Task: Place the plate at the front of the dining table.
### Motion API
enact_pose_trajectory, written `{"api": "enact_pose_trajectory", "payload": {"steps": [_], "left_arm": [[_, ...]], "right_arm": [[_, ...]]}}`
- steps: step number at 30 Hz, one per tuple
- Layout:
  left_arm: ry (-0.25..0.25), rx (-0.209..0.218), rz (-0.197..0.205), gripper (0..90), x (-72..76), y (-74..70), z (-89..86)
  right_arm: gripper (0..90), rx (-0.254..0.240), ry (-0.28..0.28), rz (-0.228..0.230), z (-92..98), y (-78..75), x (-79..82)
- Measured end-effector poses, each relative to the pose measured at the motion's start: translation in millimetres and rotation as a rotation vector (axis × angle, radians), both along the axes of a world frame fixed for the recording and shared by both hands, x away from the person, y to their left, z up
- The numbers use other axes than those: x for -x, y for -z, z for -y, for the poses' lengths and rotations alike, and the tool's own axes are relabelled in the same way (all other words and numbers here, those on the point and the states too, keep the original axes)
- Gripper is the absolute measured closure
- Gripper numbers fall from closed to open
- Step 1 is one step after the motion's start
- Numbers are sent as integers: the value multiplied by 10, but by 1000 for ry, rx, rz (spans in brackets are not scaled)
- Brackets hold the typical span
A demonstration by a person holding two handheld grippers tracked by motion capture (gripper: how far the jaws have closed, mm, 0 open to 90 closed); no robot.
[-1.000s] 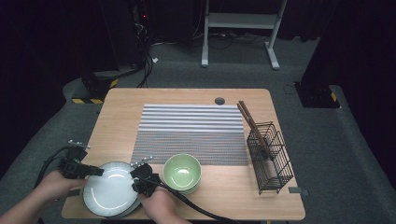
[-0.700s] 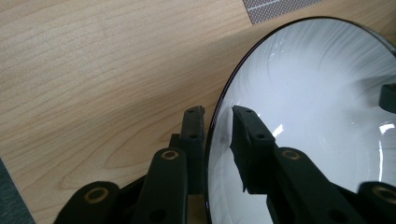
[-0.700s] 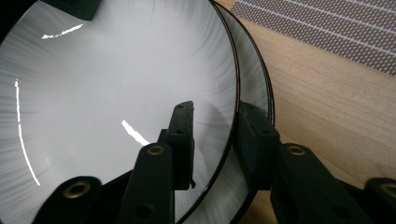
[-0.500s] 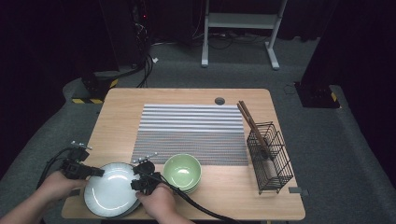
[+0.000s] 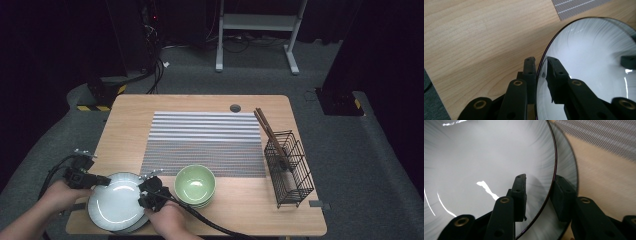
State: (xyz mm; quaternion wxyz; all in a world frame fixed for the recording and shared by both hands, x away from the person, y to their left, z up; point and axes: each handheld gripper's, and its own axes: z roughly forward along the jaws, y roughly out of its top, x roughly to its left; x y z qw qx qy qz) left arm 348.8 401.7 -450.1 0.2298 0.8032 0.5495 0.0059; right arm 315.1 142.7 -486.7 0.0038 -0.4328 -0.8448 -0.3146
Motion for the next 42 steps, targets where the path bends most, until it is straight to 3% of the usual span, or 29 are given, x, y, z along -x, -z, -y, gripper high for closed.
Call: {"api": "enact_pose_trajectory", "payload": {"steps": [5,7,8,20,26,30,33,42], "left_arm": [[5,5,-11,779,3,-2,-6],[-26,17,-6,779,17,14,17],[6,-2,-1,779,7,16,-11],[3,7,-11,768,2,35,-9],[-6,16,-16,761,-1,50,-6],[-12,20,-27,752,-7,60,-5],[-21,35,-39,740,-8,73,-7],[-10,38,-24,758,6,68,-25]], "right_arm": [[694,-28,5,-36,12,28,-51],[696,-59,35,-68,24,40,-97],[690,-60,35,-73,20,39,-106],[677,-87,53,-103,13,47,-152],[666,-76,72,-150,-11,23,-187],[664,-99,73,-177,5,37,-214],[659,-110,72,-183,12,45,-209],[681,-131,89,-161,11,66,-179]]}}
